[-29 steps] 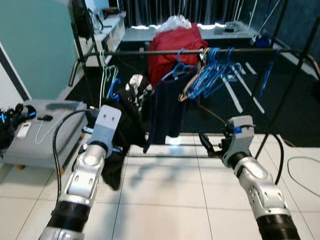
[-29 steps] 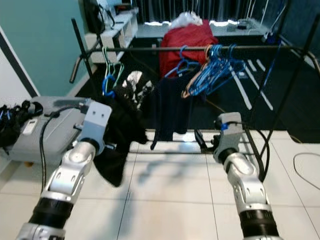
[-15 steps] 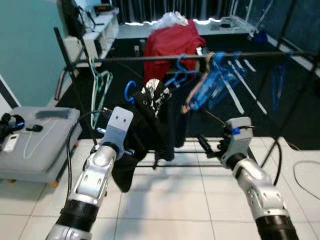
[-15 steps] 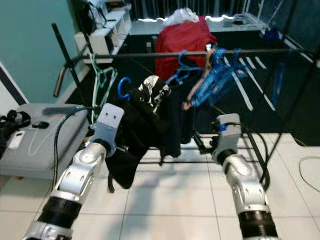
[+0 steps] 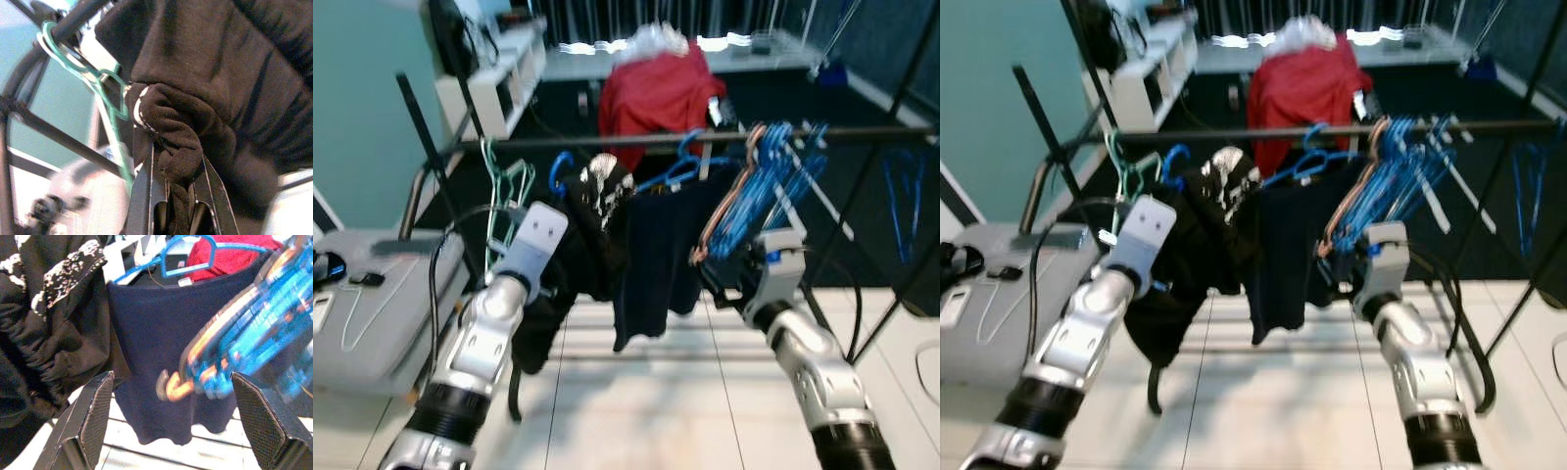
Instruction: Hang hanger
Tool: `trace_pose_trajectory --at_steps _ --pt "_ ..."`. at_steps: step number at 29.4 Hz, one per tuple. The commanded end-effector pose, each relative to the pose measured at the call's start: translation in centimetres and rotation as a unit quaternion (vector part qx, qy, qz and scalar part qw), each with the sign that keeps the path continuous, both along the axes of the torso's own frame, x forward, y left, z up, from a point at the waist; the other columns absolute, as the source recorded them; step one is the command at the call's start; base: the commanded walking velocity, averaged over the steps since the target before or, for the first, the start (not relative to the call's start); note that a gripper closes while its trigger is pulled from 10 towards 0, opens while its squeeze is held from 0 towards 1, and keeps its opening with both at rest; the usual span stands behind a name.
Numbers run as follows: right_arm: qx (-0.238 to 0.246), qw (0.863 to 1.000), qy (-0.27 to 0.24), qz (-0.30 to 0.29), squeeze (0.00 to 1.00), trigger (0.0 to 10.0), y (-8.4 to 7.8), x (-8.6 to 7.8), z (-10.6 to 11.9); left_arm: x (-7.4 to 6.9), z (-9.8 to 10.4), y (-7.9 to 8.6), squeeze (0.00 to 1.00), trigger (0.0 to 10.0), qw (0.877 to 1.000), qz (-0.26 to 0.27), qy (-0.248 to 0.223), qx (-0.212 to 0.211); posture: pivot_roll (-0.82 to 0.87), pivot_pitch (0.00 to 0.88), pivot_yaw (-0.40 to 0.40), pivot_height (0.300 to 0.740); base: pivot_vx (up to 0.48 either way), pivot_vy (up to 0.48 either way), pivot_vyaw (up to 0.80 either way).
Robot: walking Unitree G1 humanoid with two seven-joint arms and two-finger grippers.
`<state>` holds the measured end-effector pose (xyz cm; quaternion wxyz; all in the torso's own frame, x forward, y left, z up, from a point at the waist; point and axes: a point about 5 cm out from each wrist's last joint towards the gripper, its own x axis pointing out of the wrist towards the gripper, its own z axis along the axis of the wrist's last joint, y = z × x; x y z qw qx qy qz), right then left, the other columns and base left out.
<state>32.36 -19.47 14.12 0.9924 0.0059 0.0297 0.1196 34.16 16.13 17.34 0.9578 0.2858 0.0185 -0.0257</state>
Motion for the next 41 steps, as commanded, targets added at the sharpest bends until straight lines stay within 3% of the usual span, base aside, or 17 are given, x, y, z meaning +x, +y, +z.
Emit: trace_pose_trajectory --at_steps 1,8,10,15,19,21,22,23,24,26,31,32,33,35,36,38,41 --pt "0.005 1.000 0.011 0.010 0.00 10.0 0.7 0.0 -0.5 -0.3 0.0 1.3 0.00 10.0 0.998 0.009 0.016 0.053 -0.05 0.010 0.046 0.735 0.000 0.000 0.00" --pt "0.005 1.000 0.012 0.011 0.00 10.0 0.7 0.0 -0.5 -1.2 -1.4 3.9 0.00 10.0 0.991 0.038 0.076 0.108 -0.05 0.010 0.046 0.735 0.000 0.000 0.00" --pt "0.006 1.000 0.013 0.012 0.00 10.0 0.7 0.0 -0.5 -1.9 -1.7 6.0 0.00 10.0 0.981 0.071 0.103 0.150 -0.05 0.009 0.045 0.735 0.000 0.000 0.00" --pt "0.005 1.000 0.014 0.014 0.00 10.0 0.7 0.0 -0.5 -2.2 -1.2 7.9 0.00 10.0 0.969 0.105 0.105 0.199 -0.05 0.016 0.039 0.735 0.000 0.000 0.00" --pt "0.006 1.000 0.014 0.014 0.00 10.0 0.7 0.0 -0.5 -2.1 -0.9 8.0 0.00 10.0 0.967 0.112 0.097 0.206 -0.05 0.016 0.039 0.735 0.000 0.000 0.00" --pt "0.007 1.000 0.013 0.013 0.00 10.0 0.7 0.1 -0.4 -1.7 0.1 7.5 0.00 10.0 0.973 0.114 0.062 0.191 -0.05 0.018 0.043 0.735 0.000 0.000 0.00" --pt "0.007 1.000 0.012 0.012 0.00 10.0 0.7 0.1 -0.4 -1.5 0.6 6.7 0.00 10.0 0.980 0.107 0.044 0.161 -0.05 0.019 0.043 0.735 0.000 0.000 0.00" --pt "0.008 1.000 0.012 0.012 0.00 10.0 0.7 0.2 -0.4 -1.3 0.7 5.4 0.00 10.0 0.991 0.087 0.032 0.100 -0.05 0.020 0.045 0.735 0.000 0.000 0.00" --pt "0.008 1.000 0.012 0.012 0.00 10.0 0.7 0.2 -0.4 -1.3 0.7 5.4 0.00 10.0 0.991 0.087 0.032 0.100 -0.05 0.020 0.045 0.735 0.000 0.000 0.00" --pt "0.009 1.000 0.012 0.010 0.00 10.0 0.7 0.2 -0.3 -1.1 0.3 3.2 0.00 10.0 0.998 0.049 0.039 -0.008 -0.05 0.019 0.045 0.735 0.000 0.000 0.00" --pt "0.010 1.000 0.011 0.009 0.00 10.0 0.8 0.2 -0.3 -1.0 -0.7 1.7 0.00 10.0 0.997 0.029 0.061 -0.033 -0.05 0.020 0.048 0.735 0.000 0.000 0.00" --pt "0.012 1.000 0.010 0.008 0.00 10.0 0.8 0.3 -0.2 -0.7 -2.0 -0.3 0.00 10.0 0.996 0.007 0.083 -0.039 -0.05 0.023 0.049 0.735 0.000 0.000 0.00" --pt "0.012 1.000 0.010 0.008 0.00 10.0 0.8 0.3 -0.2 -0.7 -2.0 -0.3 0.00 10.0 0.996 0.007 0.083 -0.039 -0.05 0.023 0.049 0.735 0.000 0.000 0.00" --pt "0.014 1.000 0.009 0.006 0.00 10.0 0.9 0.3 -0.2 0.1 -2.7 -2.4 0.00 10.0 0.994 -0.007 0.093 -0.056 -0.07 0.025 0.053 0.735 0.000 0.000 0.00" --pt "0.014 1.000 0.009 0.006 0.00 10.0 0.9 0.3 -0.2 0.1 -2.7 -2.4 0.00 10.0 0.994 -0.007 0.093 -0.056 -0.07 0.025 0.053 0.735 0.000 0.000 0.00" --pt "0.015 1.000 0.008 0.005 0.00 10.0 1.0 0.4 -0.1 1.0 -2.9 -3.9 0.00 10.0 0.991 -0.004 0.097 -0.096 -0.08 0.027 0.056 0.735 0.000 0.000 0.00" --pt "0.015 1.000 0.007 0.005 0.00 10.0 1.1 0.4 -0.1 1.4 -3.0 -4.6 0.00 10.0 0.987 -0.004 0.101 -0.124 -0.09 0.029 0.062 0.735 0.000 0.000 0.00"
